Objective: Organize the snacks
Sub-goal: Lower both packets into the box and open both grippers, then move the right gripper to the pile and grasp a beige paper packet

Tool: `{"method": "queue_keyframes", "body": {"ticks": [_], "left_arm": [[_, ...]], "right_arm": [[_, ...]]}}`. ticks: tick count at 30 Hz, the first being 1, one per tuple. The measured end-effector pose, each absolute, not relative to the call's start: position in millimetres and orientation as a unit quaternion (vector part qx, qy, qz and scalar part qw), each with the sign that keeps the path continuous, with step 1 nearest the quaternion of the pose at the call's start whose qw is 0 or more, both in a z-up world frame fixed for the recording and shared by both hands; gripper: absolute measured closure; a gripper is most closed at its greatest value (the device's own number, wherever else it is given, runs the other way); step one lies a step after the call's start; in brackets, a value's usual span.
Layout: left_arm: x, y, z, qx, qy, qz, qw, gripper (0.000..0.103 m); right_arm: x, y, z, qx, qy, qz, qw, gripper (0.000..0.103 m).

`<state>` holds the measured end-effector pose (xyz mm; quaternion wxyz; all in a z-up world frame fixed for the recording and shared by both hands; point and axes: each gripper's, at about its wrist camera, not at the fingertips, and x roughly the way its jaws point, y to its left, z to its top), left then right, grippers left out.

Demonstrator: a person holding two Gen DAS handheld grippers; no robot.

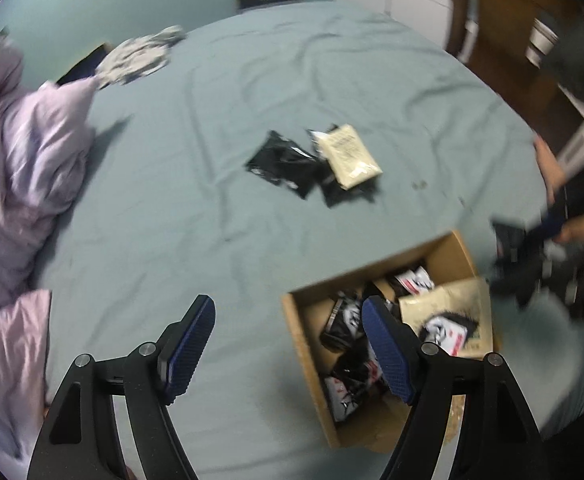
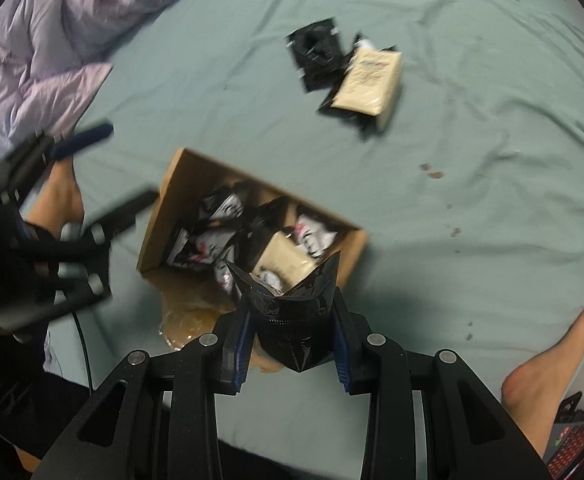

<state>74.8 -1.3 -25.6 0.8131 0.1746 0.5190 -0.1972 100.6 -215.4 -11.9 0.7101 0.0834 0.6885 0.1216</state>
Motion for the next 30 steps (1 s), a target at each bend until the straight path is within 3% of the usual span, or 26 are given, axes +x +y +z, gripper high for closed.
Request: {"method": "queue_keyframes", "body": {"ticks": [7,11,23,30], "left_arm": [[83,11,-29,0.143,0.538,-0.188,0.809,0.026],[83,11,-33,0.138,0.547,-0.188,0.804,0.026],[86,5,-30,0.143,0.542,-0.186,0.807,0.026],[92,3,-38,0.133,0.555,-0.181,0.801,0.026]], "right_arm": [[102,-189,-42,0.074,0.717,0.146,0.678,0.067],[100,-182,-58,0.087,0.742,0.148,0.648,0.046],[120,-235,-48,0.216,0.71,0.102,0.663,0.04],[122,-261,-42,0.225,0.682,0.043,0.695,0.039]]}}
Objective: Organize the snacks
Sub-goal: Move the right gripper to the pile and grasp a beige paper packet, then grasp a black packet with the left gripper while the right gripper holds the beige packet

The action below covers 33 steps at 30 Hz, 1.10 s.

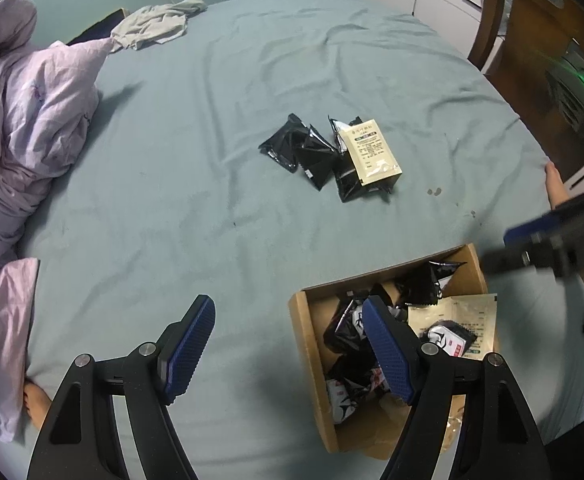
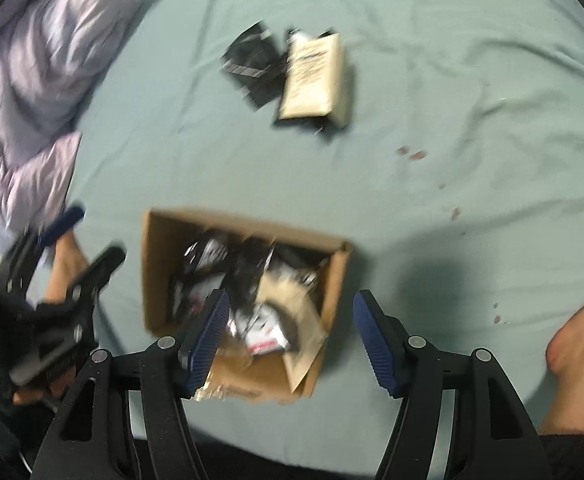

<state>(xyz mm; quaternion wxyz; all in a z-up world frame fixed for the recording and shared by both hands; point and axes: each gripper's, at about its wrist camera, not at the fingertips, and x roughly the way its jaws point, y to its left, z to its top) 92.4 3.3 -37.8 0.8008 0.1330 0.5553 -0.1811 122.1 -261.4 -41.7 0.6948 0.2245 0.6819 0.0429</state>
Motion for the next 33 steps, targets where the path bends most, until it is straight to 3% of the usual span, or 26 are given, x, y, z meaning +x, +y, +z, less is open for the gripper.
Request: {"method": "queue_keyframes", "body": {"ticks": [18,23,25,26,28,33], "left_arm": [[132,-3,-50,0.095,0.568,-0.168,0.8,0.026],[150,0,-54,0.087,0.568,-0.15,0.805,0.026],[157,-1,-57,0.089,0.569,-0.142,0.805,0.026],[160,-2,-59,0.091,0.569,-0.138,0.805,0.026],[166,-6,-61,0.094,0.569,-0.131,0.807,0.026],[179,-20,-64,0.098,0.571,-0.124,0.806,0.026]], "right_arm": [[208,-291,-87,0.255,0.608,0.006,0.752,0.039],[224,-281,-118,0.259,0.621,0.02,0.739,0.039],[224,-275,-128,0.255,0.624,0.034,0.738,0.045],[225,-272,-131,0.249,0.626,0.038,0.738,0.056],[220,-271,-131,0.252,0.617,0.047,0.744,0.063],[202,-280,-121,0.255,0.606,0.065,0.751,0.067]]}}
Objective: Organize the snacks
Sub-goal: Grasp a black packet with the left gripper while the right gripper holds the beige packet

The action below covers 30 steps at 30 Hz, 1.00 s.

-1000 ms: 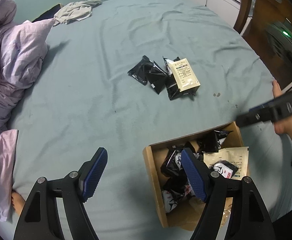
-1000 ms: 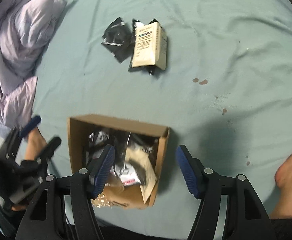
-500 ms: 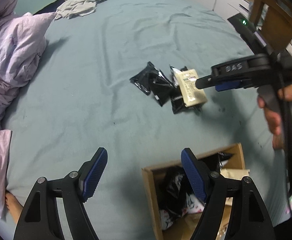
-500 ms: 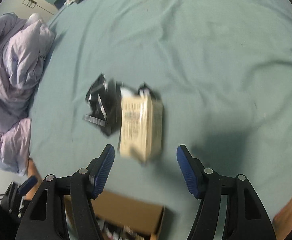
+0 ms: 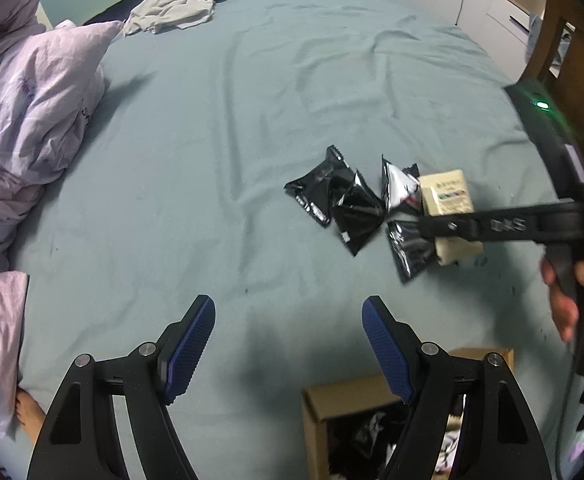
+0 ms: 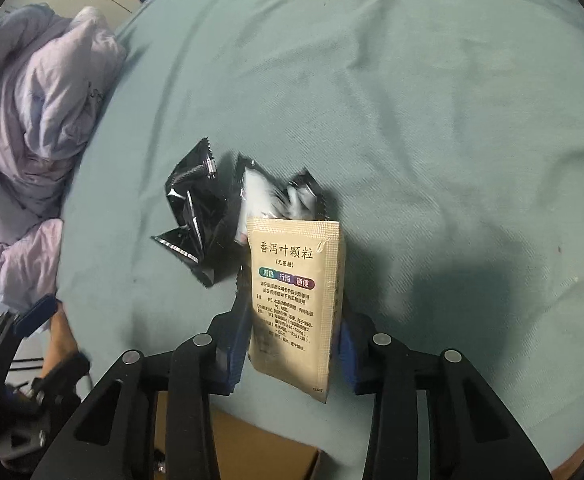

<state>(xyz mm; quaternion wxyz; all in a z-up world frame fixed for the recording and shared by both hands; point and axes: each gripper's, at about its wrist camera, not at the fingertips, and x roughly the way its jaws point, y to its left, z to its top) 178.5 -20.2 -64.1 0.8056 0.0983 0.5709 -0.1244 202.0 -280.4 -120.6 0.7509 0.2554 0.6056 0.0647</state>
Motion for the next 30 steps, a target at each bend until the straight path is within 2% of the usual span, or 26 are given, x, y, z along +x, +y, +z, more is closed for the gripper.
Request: {"method": "queue_keyframes", "body": {"ticks": [5,12,21,30], "left_arm": [[182,-40,-67,0.11,0.572,-0.131,0.802,0.026],[182,-65,-74,0.151,0.556,-0.133,0.806,0.026],[220,-76,-98,0.171,0.559,-0.087,0.806,0.026],[239,-126,-142,0.264,0.563,-0.114,0.775,0.027]], "right_arm": [[190,-307,-108,0.334,0.593,0.085,0.728,0.066],[164,-321,-82,0.327,0.582,0.1,0.738,0.067],[128,-340,-57,0.328,0.592,0.126,0.725,0.067],[116,-354,-59,0.343,0.606,0.134,0.705,0.067]]}}
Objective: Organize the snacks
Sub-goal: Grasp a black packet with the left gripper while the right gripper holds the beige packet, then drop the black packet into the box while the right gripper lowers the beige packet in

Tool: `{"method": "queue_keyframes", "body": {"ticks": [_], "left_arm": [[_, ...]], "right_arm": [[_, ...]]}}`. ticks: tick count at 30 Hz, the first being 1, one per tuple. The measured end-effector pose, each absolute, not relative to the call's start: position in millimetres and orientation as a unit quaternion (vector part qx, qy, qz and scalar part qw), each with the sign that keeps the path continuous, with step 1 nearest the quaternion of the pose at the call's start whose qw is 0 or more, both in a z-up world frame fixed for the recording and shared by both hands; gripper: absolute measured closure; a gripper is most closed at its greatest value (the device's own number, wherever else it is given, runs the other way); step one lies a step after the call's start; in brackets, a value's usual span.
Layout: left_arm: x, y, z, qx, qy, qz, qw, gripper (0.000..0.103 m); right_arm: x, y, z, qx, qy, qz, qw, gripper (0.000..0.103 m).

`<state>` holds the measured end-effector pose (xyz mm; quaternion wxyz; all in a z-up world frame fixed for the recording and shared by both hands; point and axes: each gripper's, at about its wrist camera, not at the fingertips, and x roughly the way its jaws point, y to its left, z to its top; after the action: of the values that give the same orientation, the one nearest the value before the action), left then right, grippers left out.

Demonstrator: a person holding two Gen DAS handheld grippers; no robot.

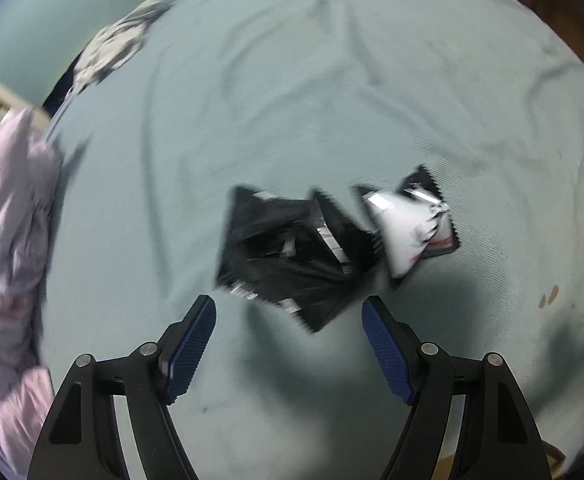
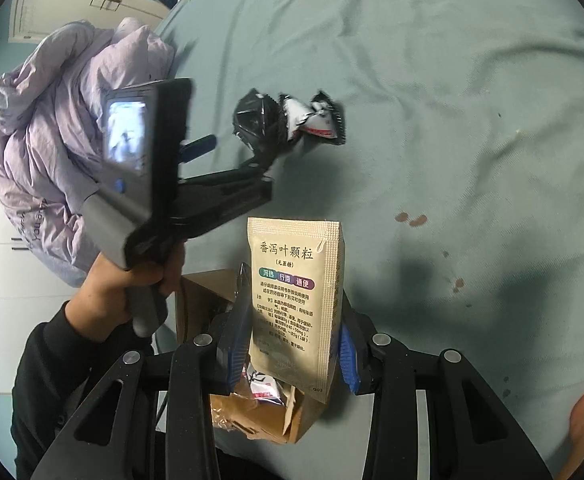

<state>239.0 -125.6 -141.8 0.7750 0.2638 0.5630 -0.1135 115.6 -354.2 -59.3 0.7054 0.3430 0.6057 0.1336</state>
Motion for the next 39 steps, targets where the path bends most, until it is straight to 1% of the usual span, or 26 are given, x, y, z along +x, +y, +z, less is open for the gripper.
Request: {"method": "queue_keyframes", "body": {"ticks": [1,2,3,5,6,8,10,11,17,22,27,30,34,36,37,38,39], "left_arm": [[241,-129,-145,0.267,0.567,-0.115,0.771,0.031],[242,-132,-148,0.267,0.571,-0.116,0.768,0.041],[243,-133,-150,0.264,0.575,-0.119,0.765,0.047],[244,-134,-152,0.249,0.581,-0.131,0.764,0.07],[245,-134,-150,0.243,0.578,-0.136,0.767,0.074],[243,-136,-145,0.236,0.572,-0.148,0.772,0.079],[239,-134,-136,0.237,0.557,-0.157,0.781,0.08],[235,-134,-133,0.238,0.55,-0.159,0.784,0.083],[206,-114,-95,0.218,0.54,-0.168,0.796,0.083],[160,-86,-54,0.213,0.525,-0.201,0.799,0.083],[117,-68,-29,0.216,0.519,-0.247,0.79,0.083],[93,-62,-29,0.224,0.526,-0.27,0.774,0.083],[63,-57,-51,0.257,0.548,-0.283,0.744,0.082],[50,-58,-64,0.276,0.558,-0.286,0.728,0.08],[45,-59,-72,0.288,0.562,-0.284,0.722,0.078],[43,-60,-78,0.298,0.566,-0.278,0.716,0.071],[41,-61,-82,0.304,0.57,-0.276,0.712,0.068]], "right_arm": [[116,-355,-60,0.347,0.605,0.132,0.705,0.067],[116,-358,-60,0.348,0.605,0.13,0.705,0.067],[116,-360,-60,0.351,0.604,0.129,0.704,0.067],[115,-364,-60,0.355,0.602,0.126,0.704,0.067],[115,-367,-59,0.356,0.602,0.124,0.704,0.067],[111,-367,-58,0.355,0.601,0.122,0.706,0.067],[110,-368,-56,0.352,0.6,0.118,0.709,0.067],[105,-371,-55,0.35,0.599,0.115,0.711,0.067],[97,-370,-41,0.338,0.599,0.099,0.719,0.067],[88,-366,-21,0.317,0.6,0.08,0.73,0.067],[79,-347,6,0.28,0.603,0.069,0.744,0.067],[75,-329,20,0.26,0.607,0.073,0.748,0.067],[69,-308,31,0.237,0.618,0.084,0.745,0.067],[67,-296,35,0.222,0.624,0.088,0.744,0.067],[66,-291,36,0.214,0.627,0.09,0.743,0.067],[67,-288,36,0.208,0.63,0.091,0.743,0.067],[67,-283,37,0.203,0.631,0.092,0.743,0.067]]}}
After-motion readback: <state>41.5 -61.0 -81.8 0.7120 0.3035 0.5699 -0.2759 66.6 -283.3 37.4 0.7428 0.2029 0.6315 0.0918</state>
